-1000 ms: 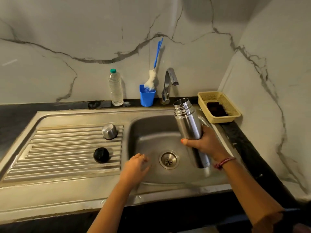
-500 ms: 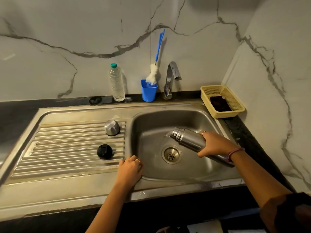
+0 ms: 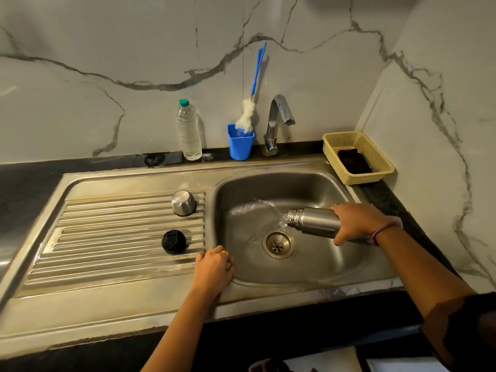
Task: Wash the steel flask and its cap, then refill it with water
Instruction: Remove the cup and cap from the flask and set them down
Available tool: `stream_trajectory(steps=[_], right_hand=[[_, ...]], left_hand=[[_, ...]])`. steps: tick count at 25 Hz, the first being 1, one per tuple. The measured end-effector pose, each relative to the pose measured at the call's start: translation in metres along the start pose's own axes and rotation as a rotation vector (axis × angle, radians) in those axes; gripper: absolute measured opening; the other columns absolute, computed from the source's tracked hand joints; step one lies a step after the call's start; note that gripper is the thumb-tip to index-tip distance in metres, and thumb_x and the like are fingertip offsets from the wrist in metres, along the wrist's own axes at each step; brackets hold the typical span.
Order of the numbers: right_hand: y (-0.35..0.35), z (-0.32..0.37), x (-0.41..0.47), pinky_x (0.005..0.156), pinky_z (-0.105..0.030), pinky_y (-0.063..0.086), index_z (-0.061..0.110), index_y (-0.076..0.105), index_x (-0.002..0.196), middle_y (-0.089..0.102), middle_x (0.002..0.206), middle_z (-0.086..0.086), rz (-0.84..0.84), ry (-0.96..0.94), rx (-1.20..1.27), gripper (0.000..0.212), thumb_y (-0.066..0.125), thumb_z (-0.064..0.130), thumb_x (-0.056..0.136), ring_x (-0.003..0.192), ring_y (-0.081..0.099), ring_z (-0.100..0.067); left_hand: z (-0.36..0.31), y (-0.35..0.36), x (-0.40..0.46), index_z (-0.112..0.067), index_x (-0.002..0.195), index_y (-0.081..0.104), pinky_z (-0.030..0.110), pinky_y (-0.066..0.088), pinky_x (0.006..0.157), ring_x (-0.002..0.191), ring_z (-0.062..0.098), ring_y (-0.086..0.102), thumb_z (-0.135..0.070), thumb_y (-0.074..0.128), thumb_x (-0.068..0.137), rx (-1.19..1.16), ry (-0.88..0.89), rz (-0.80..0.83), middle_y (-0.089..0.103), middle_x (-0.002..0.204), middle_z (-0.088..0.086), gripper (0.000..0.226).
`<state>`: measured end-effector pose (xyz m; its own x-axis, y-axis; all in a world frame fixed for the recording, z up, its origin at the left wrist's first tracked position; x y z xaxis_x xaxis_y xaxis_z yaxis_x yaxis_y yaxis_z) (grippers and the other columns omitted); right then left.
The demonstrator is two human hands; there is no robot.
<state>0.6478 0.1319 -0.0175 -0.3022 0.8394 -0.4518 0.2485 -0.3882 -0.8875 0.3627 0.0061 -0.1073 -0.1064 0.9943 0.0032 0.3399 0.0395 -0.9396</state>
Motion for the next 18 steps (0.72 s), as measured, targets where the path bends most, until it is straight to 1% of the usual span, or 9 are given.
stream_trajectory(steps=[7, 10, 13, 15, 18], right_hand=[[-0.002, -0.006, -0.003, 0.077, -0.031, 0.052, 0.022, 0.050, 0.114, 0.060, 0.103, 0.001, -0.010, 0.048, -0.095, 0.066, 0.077, 0.049, 0.060, 0.087, 0.059, -0.016], [-0.012, -0.011, -0.004, 0.081, -0.032, 0.048, 0.025, 0.052, 0.115, 0.062, 0.104, 0.003, -0.049, 0.082, -0.192, 0.065, 0.078, 0.047, 0.060, 0.093, 0.059, -0.017], [-0.026, -0.010, -0.004, 0.088, -0.035, 0.044, 0.030, 0.052, 0.116, 0.061, 0.107, 0.004, -0.124, 0.110, -0.344, 0.064, 0.080, 0.043, 0.061, 0.100, 0.058, -0.017], [-0.035, -0.005, -0.006, 0.088, -0.035, 0.041, 0.032, 0.049, 0.122, 0.060, 0.110, 0.004, -0.198, 0.119, -0.443, 0.066, 0.079, 0.038, 0.064, 0.104, 0.055, -0.018], [-0.048, 0.009, -0.010, 0.089, -0.035, 0.039, 0.038, 0.040, 0.136, 0.057, 0.120, 0.002, -0.301, 0.087, -0.530, 0.064, 0.069, 0.032, 0.079, 0.114, 0.052, -0.021]], left_hand=[[0.000, -0.001, 0.000, -0.024, 0.092, 0.071, 0.032, 0.030, 0.089, 0.109, 0.014, 0.056, -0.028, 0.053, 0.092, -0.004, -0.032, 0.036, 0.061, 0.106, -0.006, 0.018], [0.001, -0.001, 0.000, -0.024, 0.093, 0.072, 0.032, 0.029, 0.089, 0.110, 0.014, 0.055, -0.027, 0.056, 0.090, -0.034, -0.047, 0.054, 0.062, 0.106, -0.007, 0.017], [-0.001, -0.003, 0.001, -0.023, 0.094, 0.071, 0.033, 0.029, 0.088, 0.111, 0.015, 0.055, -0.027, 0.055, 0.090, -0.010, -0.054, 0.054, 0.062, 0.107, -0.006, 0.017], [-0.002, -0.003, 0.001, -0.023, 0.093, 0.071, 0.032, 0.028, 0.086, 0.112, 0.016, 0.055, -0.026, 0.055, 0.090, -0.009, -0.054, 0.059, 0.061, 0.107, -0.006, 0.017], [-0.003, -0.006, 0.000, -0.023, 0.093, 0.070, 0.031, 0.024, 0.082, 0.112, 0.015, 0.054, -0.027, 0.054, 0.091, 0.002, -0.055, 0.057, 0.061, 0.106, -0.005, 0.017]])
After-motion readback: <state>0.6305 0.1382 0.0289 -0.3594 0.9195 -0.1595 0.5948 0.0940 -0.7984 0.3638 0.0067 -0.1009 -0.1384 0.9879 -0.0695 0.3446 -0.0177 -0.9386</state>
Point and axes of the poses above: each hand's wrist, its own x-axis towards the middle knuckle, its own y-axis out of the palm, z = x × y, the point moved 10 cm from there along x, towards the middle knuckle
